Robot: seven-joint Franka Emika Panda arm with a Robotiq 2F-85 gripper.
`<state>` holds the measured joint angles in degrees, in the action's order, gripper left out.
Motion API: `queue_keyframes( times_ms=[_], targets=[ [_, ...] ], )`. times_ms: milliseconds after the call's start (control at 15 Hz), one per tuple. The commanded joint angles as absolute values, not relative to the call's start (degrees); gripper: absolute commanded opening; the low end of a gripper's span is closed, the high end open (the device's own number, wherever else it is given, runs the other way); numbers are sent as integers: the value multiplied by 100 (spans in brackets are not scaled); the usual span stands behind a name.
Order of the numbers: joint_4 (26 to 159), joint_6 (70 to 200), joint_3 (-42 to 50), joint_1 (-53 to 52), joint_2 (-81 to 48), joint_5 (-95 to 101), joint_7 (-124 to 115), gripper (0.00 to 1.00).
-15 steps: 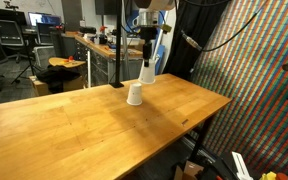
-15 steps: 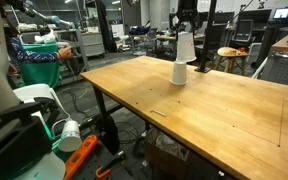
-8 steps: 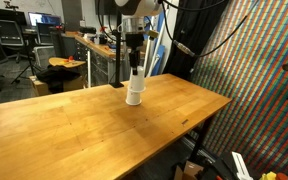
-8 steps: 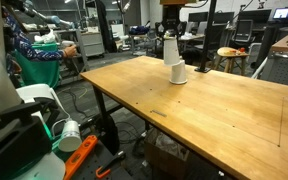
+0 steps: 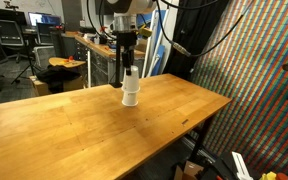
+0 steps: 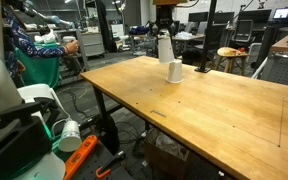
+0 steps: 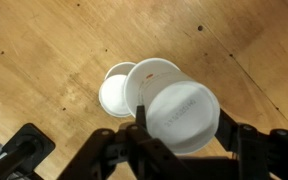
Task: Stack the cups
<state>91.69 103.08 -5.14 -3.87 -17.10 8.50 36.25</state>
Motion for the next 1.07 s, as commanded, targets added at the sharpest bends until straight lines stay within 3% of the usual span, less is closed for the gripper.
queue_keyframes(
  times_ms=[0,1000],
  targets=[
    [9003,10263,-556,-393,-1626,986,3573,41],
    [8278,10184,-515,-363,-2160,1190,3623,41]
  ],
)
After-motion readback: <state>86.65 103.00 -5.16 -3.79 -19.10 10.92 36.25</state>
